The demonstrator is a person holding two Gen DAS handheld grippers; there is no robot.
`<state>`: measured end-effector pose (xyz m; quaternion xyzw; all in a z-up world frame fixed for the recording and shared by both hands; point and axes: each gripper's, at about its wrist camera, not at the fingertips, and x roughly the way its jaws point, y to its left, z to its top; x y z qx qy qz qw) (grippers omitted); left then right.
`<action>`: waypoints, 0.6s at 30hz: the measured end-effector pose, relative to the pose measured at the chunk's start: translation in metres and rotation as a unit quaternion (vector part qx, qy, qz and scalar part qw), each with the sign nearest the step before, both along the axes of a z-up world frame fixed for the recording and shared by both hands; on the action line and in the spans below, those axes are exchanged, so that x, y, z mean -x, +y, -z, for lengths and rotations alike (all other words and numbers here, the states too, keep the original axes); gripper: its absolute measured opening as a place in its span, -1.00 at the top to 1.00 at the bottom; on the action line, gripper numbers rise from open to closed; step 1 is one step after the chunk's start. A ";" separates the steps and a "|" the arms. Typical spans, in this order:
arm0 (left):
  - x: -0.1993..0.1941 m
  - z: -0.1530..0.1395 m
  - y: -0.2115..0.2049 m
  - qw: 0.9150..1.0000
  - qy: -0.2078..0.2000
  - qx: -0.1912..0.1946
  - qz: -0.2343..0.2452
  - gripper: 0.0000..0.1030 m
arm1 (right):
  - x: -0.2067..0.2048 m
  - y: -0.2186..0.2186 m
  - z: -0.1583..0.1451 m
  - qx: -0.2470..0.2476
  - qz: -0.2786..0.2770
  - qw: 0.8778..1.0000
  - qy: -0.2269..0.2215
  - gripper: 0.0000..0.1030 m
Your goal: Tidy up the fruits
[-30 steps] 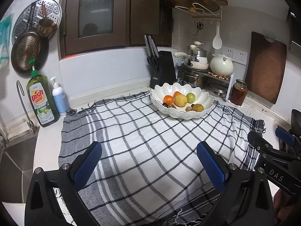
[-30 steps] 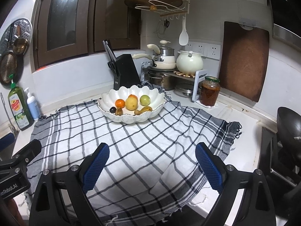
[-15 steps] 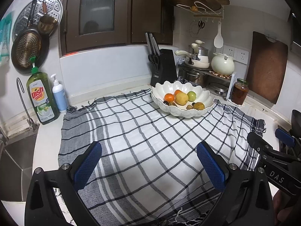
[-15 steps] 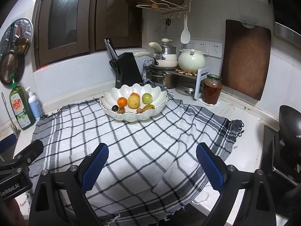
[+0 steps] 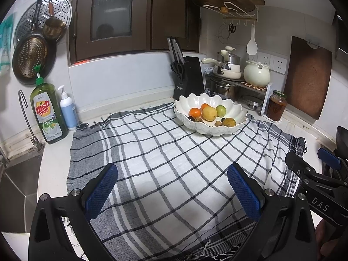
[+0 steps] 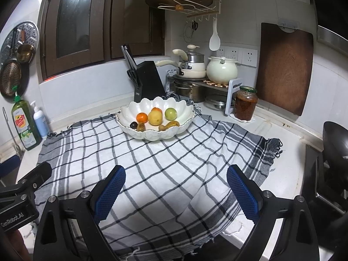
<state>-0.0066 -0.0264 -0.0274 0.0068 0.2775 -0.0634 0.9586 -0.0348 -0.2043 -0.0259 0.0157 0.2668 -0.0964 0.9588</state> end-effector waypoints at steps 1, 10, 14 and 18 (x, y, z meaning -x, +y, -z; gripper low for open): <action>0.000 0.000 0.000 1.000 0.000 0.001 0.001 -0.99 | 0.000 0.000 0.000 0.000 0.000 1.000 0.000 -0.84; 0.000 -0.001 -0.001 1.000 0.002 0.003 0.003 -0.99 | 0.000 0.001 0.000 -0.001 -0.001 1.000 0.001 -0.84; 0.000 0.000 -0.002 1.000 0.008 0.003 0.003 -0.99 | 0.000 0.001 0.000 -0.001 -0.001 1.000 0.001 -0.84; -0.001 0.002 -0.002 1.000 0.013 0.006 0.002 -0.99 | 0.000 0.001 0.000 -0.001 -0.001 1.000 0.002 -0.84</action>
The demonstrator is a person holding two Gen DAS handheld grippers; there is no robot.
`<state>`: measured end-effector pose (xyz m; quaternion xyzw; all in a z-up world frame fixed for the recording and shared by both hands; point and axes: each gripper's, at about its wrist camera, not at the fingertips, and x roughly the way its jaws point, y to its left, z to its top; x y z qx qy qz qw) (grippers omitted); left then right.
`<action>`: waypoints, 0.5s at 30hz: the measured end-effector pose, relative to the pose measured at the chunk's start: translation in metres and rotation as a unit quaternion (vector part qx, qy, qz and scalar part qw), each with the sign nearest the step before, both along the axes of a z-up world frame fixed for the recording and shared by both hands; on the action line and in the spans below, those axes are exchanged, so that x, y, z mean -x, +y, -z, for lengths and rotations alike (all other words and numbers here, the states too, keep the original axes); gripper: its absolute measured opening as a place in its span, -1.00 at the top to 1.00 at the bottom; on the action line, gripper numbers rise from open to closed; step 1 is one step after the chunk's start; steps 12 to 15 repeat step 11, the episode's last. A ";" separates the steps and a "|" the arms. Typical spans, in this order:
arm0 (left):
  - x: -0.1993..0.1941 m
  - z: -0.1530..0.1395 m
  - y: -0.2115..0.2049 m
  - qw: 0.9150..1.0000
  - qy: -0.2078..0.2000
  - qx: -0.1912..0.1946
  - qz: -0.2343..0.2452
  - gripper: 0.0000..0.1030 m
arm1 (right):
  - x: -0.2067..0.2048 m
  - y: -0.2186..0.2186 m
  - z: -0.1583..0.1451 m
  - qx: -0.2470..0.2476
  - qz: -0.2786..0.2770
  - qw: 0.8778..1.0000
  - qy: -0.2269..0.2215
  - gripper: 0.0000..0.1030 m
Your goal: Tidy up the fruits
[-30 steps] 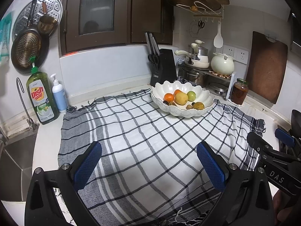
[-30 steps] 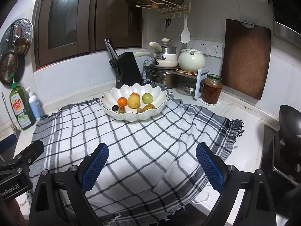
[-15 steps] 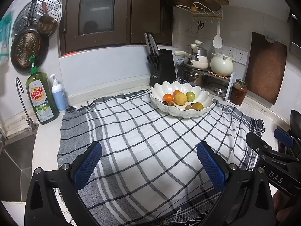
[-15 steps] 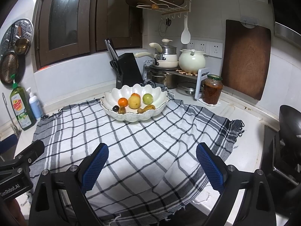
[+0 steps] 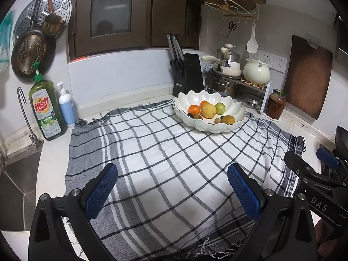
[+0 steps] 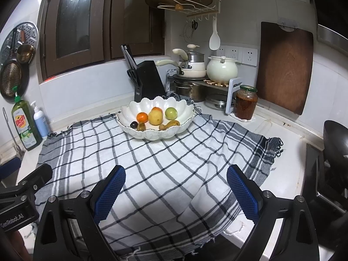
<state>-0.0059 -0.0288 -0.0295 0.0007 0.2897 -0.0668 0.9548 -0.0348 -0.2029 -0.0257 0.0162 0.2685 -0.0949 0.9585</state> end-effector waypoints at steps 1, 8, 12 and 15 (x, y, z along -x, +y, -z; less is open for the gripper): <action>0.000 0.001 0.000 1.000 0.001 0.001 0.000 -0.99 | 0.000 -0.001 0.000 0.000 0.000 1.000 -0.001 -0.84; -0.002 0.005 -0.001 1.000 0.003 0.000 -0.004 -0.99 | 0.000 -0.001 0.001 0.000 0.000 1.000 0.001 -0.84; -0.005 0.006 -0.003 1.000 0.008 0.001 0.000 -0.99 | -0.001 -0.002 0.005 -0.003 0.001 1.000 0.003 -0.84; -0.005 0.006 -0.003 1.000 0.008 0.001 0.000 -0.99 | -0.001 -0.002 0.005 -0.003 0.001 1.000 0.003 -0.84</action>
